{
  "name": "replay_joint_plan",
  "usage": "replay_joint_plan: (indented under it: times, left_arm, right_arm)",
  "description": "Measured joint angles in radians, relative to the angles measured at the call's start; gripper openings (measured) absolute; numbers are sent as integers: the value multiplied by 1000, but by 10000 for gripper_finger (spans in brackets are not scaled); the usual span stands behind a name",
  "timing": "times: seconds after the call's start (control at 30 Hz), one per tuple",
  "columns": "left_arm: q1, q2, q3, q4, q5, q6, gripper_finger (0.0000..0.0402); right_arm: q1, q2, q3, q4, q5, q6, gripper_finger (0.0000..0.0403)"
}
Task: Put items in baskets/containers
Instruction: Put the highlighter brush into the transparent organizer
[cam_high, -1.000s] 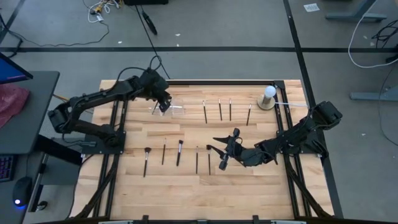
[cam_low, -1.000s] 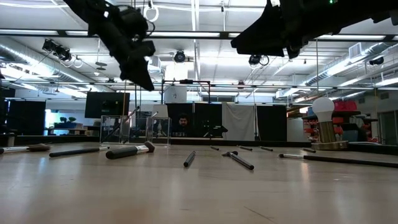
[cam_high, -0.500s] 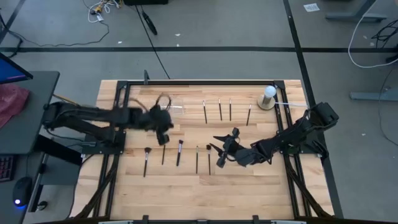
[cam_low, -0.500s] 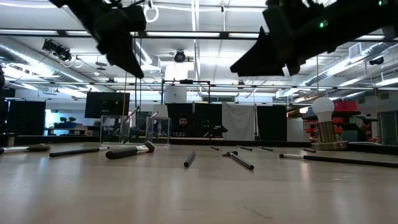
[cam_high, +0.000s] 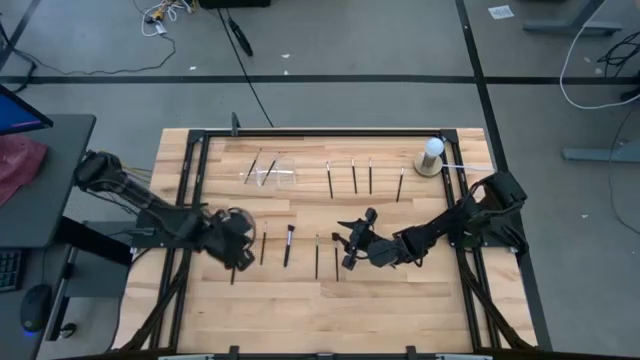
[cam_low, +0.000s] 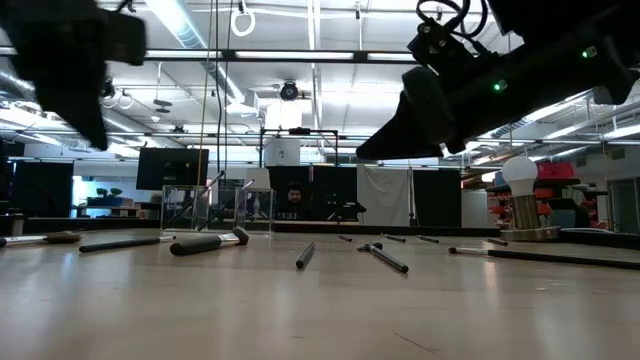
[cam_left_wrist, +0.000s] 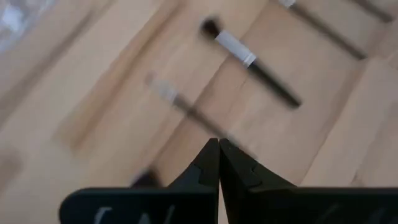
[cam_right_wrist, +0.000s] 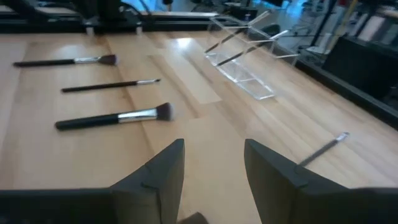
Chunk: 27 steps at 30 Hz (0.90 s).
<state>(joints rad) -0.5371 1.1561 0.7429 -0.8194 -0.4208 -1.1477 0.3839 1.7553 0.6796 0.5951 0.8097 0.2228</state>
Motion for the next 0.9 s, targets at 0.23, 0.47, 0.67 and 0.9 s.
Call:
replay_joint_plan:
  times: [0.23,0.47,0.67,0.9]
  left_arm:
    - [-217,49,0,-114,-76,-396,12]
    - [-306,168,0,-111,-76,-608,118]
    - [-342,308,0,-118,-9,-779,220]
    - [-401,452,0,-99,-57,-956,217]
  right_arm:
    - [-21,0,0,51,-37,-47,168]
    - [-47,0,0,76,-154,-105,168]
    - [-66,0,0,85,-166,-106,168]
    - [-71,0,0,114,-174,-105,168]
